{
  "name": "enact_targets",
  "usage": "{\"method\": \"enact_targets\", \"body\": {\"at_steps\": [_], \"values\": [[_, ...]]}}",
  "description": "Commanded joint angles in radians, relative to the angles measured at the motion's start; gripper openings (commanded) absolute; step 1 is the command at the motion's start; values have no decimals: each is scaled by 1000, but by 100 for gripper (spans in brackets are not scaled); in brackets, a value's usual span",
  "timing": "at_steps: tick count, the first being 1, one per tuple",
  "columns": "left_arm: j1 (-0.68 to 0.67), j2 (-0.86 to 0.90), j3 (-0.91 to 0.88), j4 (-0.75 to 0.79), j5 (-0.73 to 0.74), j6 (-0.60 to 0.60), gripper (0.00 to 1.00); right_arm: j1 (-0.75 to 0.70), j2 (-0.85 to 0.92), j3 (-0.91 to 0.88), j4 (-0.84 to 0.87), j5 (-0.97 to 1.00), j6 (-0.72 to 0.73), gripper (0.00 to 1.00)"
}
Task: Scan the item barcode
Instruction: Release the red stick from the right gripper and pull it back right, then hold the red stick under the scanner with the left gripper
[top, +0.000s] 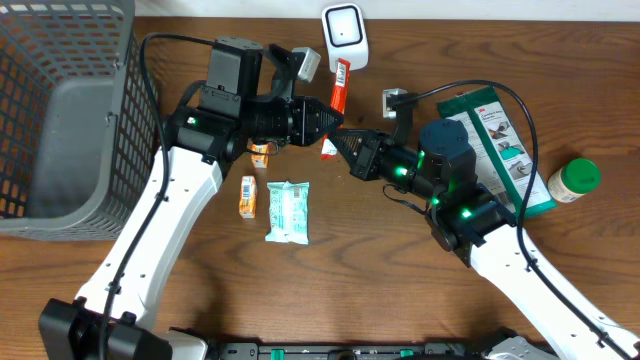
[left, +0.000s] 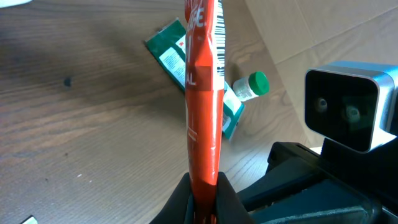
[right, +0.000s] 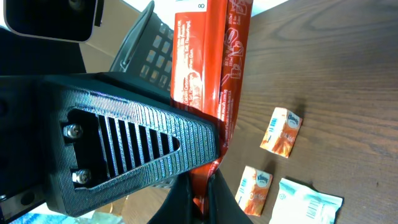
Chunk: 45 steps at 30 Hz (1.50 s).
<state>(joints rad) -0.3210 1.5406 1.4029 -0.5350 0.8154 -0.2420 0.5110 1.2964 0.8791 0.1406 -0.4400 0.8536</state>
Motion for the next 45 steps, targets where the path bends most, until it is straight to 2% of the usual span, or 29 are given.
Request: {"method": "enact_targets", "body": {"at_steps": [1, 9, 14, 20, 23, 27, 32, 33, 34, 39, 45], "values": [[-6, -13, 3, -4, -79, 5, 8, 13, -8, 11, 24, 21, 6, 1], [-6, -13, 3, 2, -257, 25, 8, -4, -8, 11, 14, 5, -48, 31], [-6, -13, 5, -2, -370, 45, 7, -63, -8, 11, -101, -40, -139, 34], [-6, -5, 92, -103, -528, 87, 7, -164, -8, 11, -383, -47, -325, 36], [-6, 20, 216, -209, -653, 129, 7, -230, -8, 11, -570, -16, -439, 39], [-13, 89, 361, -327, -739, 195, 7, -307, -8, 11, -721, 44, -523, 44], [-74, 209, 501, -388, -951, 286, 7, -399, -8, 11, -821, 119, -586, 72], [-92, 234, 520, -383, -995, 309, 7, -410, -8, 11, -830, 136, -586, 80], [-106, 254, 531, -373, -1027, 334, 7, -418, -8, 10, -837, 151, -586, 99], [-167, 348, 534, -260, -1155, 473, 7, -425, -8, 9, -843, 215, -586, 99], [-171, 489, 534, -75, -1169, 633, 7, -425, -8, 9, -842, 215, -586, 99]]}}
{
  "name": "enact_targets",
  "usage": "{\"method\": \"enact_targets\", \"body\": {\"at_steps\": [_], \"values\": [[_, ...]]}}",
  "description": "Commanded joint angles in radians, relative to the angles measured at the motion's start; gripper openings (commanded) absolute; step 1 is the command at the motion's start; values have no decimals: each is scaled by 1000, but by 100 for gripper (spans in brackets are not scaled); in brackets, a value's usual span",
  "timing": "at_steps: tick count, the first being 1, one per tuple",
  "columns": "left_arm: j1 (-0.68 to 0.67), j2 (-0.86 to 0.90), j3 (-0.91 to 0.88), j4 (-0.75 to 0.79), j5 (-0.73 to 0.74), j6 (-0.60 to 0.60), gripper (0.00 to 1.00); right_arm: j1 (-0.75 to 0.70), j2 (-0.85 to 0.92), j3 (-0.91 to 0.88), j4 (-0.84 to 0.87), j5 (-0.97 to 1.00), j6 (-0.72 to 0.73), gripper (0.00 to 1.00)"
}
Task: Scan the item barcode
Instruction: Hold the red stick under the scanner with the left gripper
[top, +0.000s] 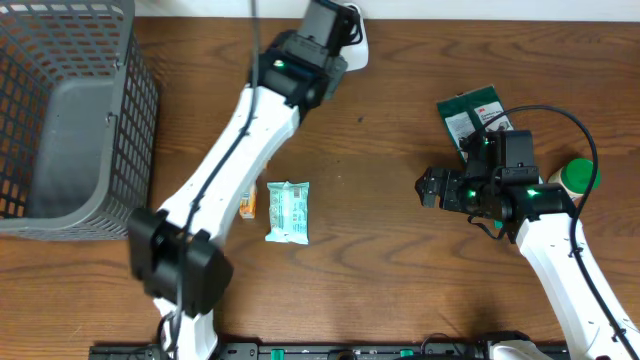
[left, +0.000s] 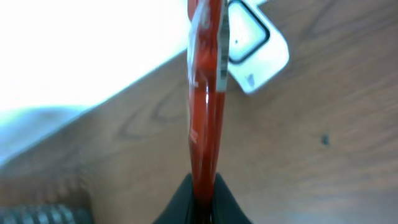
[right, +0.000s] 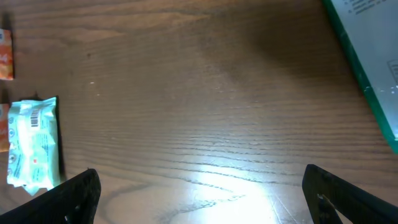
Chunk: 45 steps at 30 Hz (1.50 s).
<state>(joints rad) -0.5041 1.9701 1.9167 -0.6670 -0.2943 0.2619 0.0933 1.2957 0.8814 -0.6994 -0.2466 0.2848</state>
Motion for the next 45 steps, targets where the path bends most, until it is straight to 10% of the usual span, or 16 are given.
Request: {"method": "enact_targets", "body": {"at_steps": [1, 22, 45], "values": [[16, 81, 20, 92, -59, 140, 7, -8, -7, 7, -2, 21, -17, 99], [57, 478, 20, 708, -59, 446, 7, -7, -7, 7, -2, 21, -17, 99], [94, 497, 18, 763, -59, 416, 7, -8, -7, 7, -2, 21, -17, 99]]}}
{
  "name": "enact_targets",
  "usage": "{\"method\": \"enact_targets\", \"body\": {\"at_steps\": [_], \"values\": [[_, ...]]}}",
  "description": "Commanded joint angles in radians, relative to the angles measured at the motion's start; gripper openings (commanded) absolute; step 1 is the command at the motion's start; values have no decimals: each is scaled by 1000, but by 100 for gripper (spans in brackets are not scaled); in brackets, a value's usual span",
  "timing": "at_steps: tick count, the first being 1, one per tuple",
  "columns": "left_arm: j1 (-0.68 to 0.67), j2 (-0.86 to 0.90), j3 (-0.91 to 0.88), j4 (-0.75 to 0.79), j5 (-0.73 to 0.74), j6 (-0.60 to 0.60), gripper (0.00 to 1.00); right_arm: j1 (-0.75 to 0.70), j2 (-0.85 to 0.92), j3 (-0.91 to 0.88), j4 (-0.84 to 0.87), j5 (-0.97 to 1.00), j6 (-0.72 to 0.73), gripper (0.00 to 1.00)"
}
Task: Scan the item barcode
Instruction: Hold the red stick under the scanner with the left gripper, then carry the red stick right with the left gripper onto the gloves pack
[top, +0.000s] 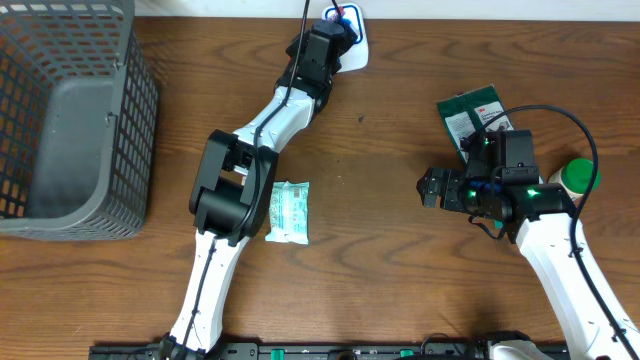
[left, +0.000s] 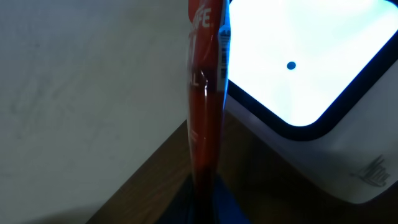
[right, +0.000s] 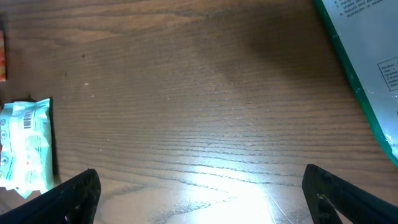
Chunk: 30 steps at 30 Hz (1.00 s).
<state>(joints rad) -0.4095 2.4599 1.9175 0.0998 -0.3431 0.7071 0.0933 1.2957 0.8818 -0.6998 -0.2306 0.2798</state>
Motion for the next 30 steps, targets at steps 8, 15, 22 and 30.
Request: {"method": "enact_targets", "body": {"at_steps": [8, 15, 22, 30], "values": [[-42, -162, 18, -82, -50, -216, 7, -8, -7, 6, -2, 5, -12, 99], [-87, -396, 18, -469, 60, -583, 7, -8, -7, 6, -2, 5, -12, 99], [-100, -525, 18, -818, 394, -777, 7, -8, -7, 7, -8, -37, -5, 99], [-134, -508, -58, -869, 677, -1037, 7, -140, -57, 163, -100, -85, -35, 92]]}}
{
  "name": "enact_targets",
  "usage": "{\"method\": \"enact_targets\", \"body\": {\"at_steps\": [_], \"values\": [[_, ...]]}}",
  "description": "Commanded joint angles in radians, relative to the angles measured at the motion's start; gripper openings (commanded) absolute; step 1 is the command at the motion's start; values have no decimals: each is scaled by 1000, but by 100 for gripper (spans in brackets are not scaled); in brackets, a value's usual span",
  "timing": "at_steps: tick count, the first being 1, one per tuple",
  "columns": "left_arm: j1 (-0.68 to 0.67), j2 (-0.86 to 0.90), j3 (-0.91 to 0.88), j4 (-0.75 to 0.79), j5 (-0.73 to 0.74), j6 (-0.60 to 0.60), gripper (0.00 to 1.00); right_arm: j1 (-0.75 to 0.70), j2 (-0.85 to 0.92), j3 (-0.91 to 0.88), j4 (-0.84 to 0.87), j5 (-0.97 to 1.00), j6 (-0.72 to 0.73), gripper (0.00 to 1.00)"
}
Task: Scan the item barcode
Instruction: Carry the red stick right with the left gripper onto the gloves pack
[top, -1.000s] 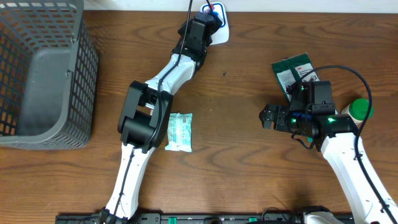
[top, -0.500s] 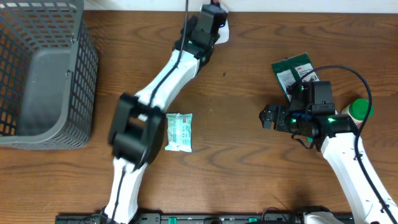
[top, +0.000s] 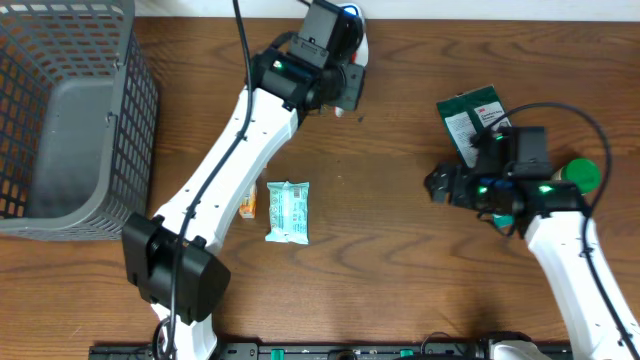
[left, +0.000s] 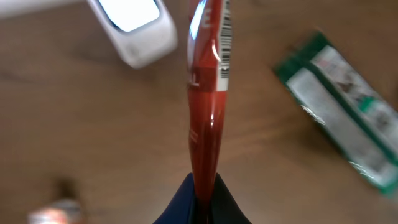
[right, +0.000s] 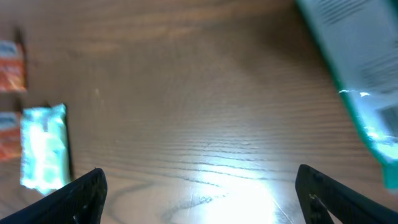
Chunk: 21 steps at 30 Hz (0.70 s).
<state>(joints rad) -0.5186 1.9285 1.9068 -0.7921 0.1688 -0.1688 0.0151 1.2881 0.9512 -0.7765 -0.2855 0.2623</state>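
A red packet (left: 206, 118) stands edge-on in my left gripper (left: 202, 194), which is shut on its lower end; a barcode (left: 224, 38) shows on its upper right side. The white scanner (left: 134, 25) lies beyond it at the upper left, apart from the packet. In the overhead view the left gripper (top: 346, 88) hangs just in front of the scanner (top: 361, 48) at the table's far edge, and the packet itself is hard to make out. My right gripper (right: 200, 198) is open over bare wood, at the right (top: 437, 186).
A green flat package (top: 478, 122) and a green-lidded bottle (top: 582, 175) lie by the right arm. A mint wipes pack (top: 288, 212) and a small orange pack (top: 248, 198) lie at mid-table. A grey wire basket (top: 70, 110) stands at the far left.
My left gripper, still holding the red packet, has come back from close against the scanner's window; the scanner now sits farther off and the green package shows. The right arm shifted slightly.
Both grippers were shut on the red packet over mid-table. Then the right one was open at the right side and the left held the packet near the scanner. Then the packet stood right at the scanner's window, and now it is drawn back from it.
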Motion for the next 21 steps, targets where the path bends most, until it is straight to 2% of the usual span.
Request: {"method": "enact_targets", "body": {"at_steps": [1, 5, 9, 17, 19, 20, 21], "values": [[-39, 27, -69, 51, 167, -201, 7, -95, -58, 120, -43, -38, -17, 93], [-111, 55, -142, 194, 167, -325, 7, -216, -83, 169, -42, -72, -5, 95], [-204, 123, -201, 432, 164, -410, 7, -304, -84, 167, -20, -132, 21, 96], [-365, 364, -204, 942, 156, -540, 8, -317, -84, 165, -66, -138, -59, 94], [-386, 409, -204, 1071, 155, -548, 16, -317, -84, 165, -66, -138, -59, 94], [-394, 426, -204, 1117, 152, -547, 27, -316, -84, 165, -66, -138, -59, 94], [-400, 440, -204, 1159, 151, -547, 51, -315, -84, 165, -66, -138, -60, 94]]}}
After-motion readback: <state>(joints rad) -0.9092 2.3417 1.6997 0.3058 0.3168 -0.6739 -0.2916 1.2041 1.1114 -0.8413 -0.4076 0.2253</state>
